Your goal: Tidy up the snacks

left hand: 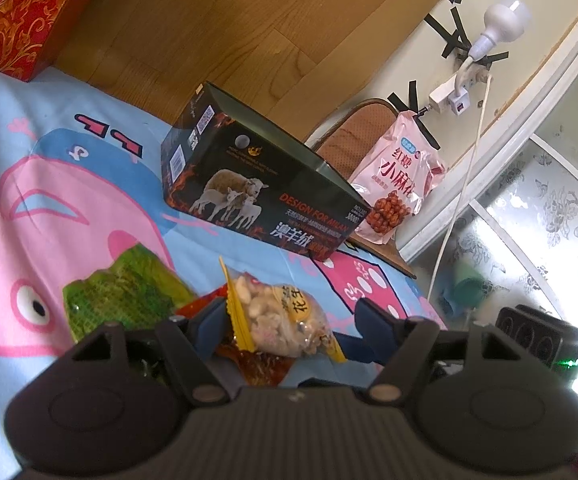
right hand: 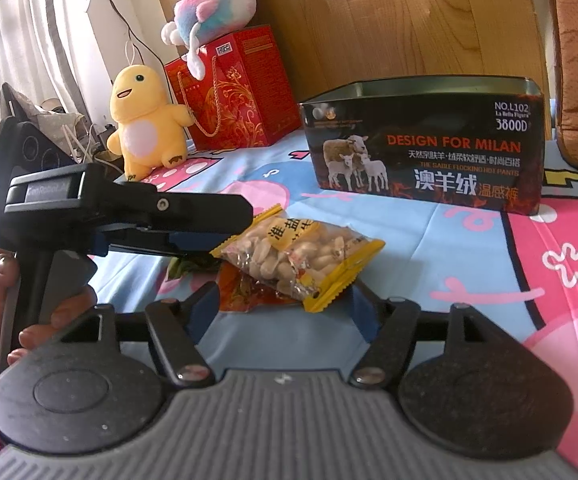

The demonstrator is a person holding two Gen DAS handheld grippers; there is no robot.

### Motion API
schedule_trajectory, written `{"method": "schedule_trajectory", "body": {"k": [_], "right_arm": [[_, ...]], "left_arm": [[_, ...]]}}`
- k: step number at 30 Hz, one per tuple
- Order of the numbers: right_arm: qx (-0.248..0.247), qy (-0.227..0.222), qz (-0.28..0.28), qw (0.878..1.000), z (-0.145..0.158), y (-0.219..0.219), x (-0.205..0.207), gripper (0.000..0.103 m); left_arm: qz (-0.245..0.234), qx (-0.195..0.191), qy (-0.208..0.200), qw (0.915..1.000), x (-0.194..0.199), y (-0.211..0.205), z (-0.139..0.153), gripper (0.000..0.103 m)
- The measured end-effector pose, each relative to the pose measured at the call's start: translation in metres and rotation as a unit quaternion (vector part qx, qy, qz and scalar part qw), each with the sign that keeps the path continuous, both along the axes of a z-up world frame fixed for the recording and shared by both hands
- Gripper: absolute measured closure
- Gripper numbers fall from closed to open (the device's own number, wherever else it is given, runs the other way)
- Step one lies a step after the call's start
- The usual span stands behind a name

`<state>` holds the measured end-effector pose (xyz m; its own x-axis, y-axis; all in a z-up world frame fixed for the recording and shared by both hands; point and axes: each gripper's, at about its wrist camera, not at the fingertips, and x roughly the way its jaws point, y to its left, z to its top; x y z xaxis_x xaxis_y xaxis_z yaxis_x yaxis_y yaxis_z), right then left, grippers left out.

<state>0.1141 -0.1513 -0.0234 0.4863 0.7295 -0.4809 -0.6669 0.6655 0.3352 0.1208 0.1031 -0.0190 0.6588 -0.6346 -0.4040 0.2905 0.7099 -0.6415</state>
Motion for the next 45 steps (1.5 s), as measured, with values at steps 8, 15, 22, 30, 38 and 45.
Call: {"method": "schedule_trajectory", "body": {"k": [8, 15, 22, 30, 38, 45], "right_arm": [[-0.024, -0.018, -0.004, 1.000, 0.0013, 0.0065, -0.0036, 0.038], [-0.025, -0.015, -0.024, 0.999, 0.0006, 0.0019, -0.0006, 0.051], [-0.022, -0.013, -0.022, 0.999, 0.0008, 0.0002, 0.0002, 0.049], [-0.022, -0.012, -0.022, 0.999, 0.0009, -0.0001, -0.0003, 0.049], [-0.021, -0.012, -0.022, 0.999, 0.0008, -0.0001, -0.0006, 0.049], [-0.021, -0.012, -0.022, 0.999, 0.0008, 0.0001, -0.0006, 0.049]], "left_arm": [[-0.020, 0.013, -0.011, 0.9997, -0.0016, -0.0073, 0.0021, 0.032], [-0.022, 0.011, -0.011, 0.9996, -0.0015, -0.0067, 0.0019, 0.032], [-0.022, 0.011, -0.011, 0.9996, -0.0015, -0.0068, 0.0019, 0.032], [-0.022, 0.011, -0.011, 0.9996, -0.0013, -0.0069, 0.0020, 0.032], [-0.023, 0.011, -0.011, 0.9996, -0.0012, -0.0068, 0.0019, 0.032], [-0.023, 0.011, -0.011, 0.9996, -0.0011, -0.0067, 0.0017, 0.032]]}}
